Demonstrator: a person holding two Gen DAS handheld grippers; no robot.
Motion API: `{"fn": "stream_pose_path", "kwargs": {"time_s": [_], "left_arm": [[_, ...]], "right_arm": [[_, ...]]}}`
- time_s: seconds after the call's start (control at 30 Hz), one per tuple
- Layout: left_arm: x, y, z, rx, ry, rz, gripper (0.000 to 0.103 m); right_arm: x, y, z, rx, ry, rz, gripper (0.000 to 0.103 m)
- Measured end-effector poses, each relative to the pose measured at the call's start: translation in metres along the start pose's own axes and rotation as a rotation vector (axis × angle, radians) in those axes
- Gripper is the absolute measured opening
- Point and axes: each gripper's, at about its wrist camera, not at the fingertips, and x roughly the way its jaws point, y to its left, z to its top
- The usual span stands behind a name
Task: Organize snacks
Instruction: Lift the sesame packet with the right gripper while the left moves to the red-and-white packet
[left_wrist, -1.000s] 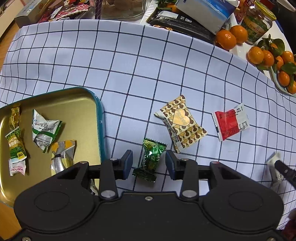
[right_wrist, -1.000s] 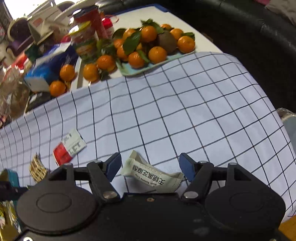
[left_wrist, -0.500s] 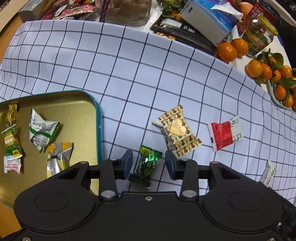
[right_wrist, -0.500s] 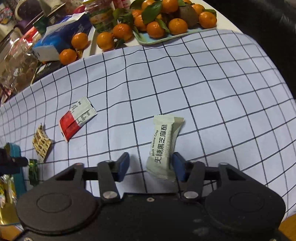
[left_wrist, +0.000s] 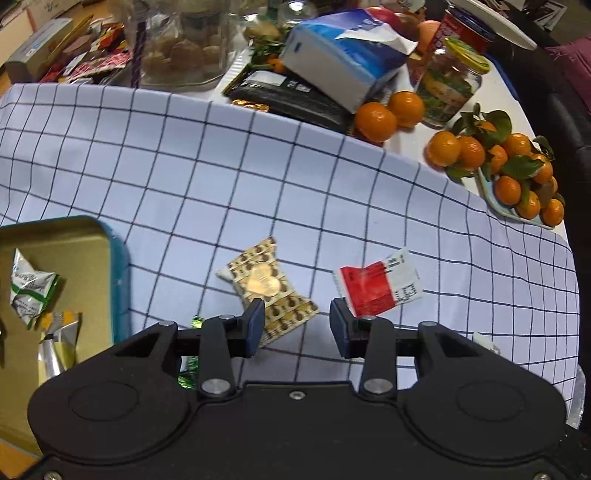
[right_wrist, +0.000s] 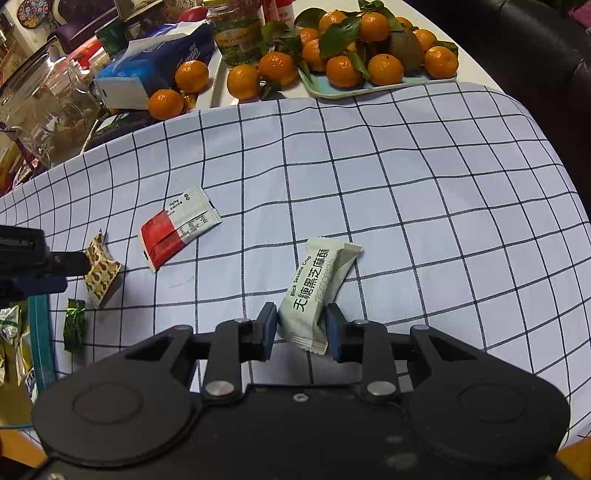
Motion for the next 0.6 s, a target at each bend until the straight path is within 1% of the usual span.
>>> {"fn": "stream_pose_path", "kwargs": {"time_s": [0.07,0.13,0.23,0.33,0.4,0.53,0.6], "left_arm": [[0.002,-0.01,-0.001,0.03,-0.006,-0.007,0.048],[0.005,-0.022,-0.002,0.088,-0.002,-0.003,0.048],[0.009,-0.042,-0.001,0.222,0.013,-0.003,0.048],[0.011,-0.057,-0.002,0.351,0.024,-0.034,0.048],[0.012,-0.065,-0.003,0.425,0.01,-0.039,0.048],[0.015,-0.077,-0.008,0.588,-0.037,-0.016,0.049],[0.017,-0.078,-0.011,0.645,-0.048,-0.012,0.049]], "right_arm": [[-0.001,-0.001,0.001,0.006,-0.002,0.008,0.031],[-0.002,-0.005,0.002,0.019,-0.004,0.018,0.031],[-0.005,-0.014,0.005,0.052,-0.01,0.031,0.031],[-0.011,-0.021,0.008,0.088,-0.027,0.048,0.031],[-0.015,-0.024,0.01,0.109,-0.039,0.06,0.03],[-0.021,-0.029,0.012,0.138,-0.058,0.075,0.03],[-0.022,-0.033,0.013,0.153,-0.061,0.08,0.03]]}}
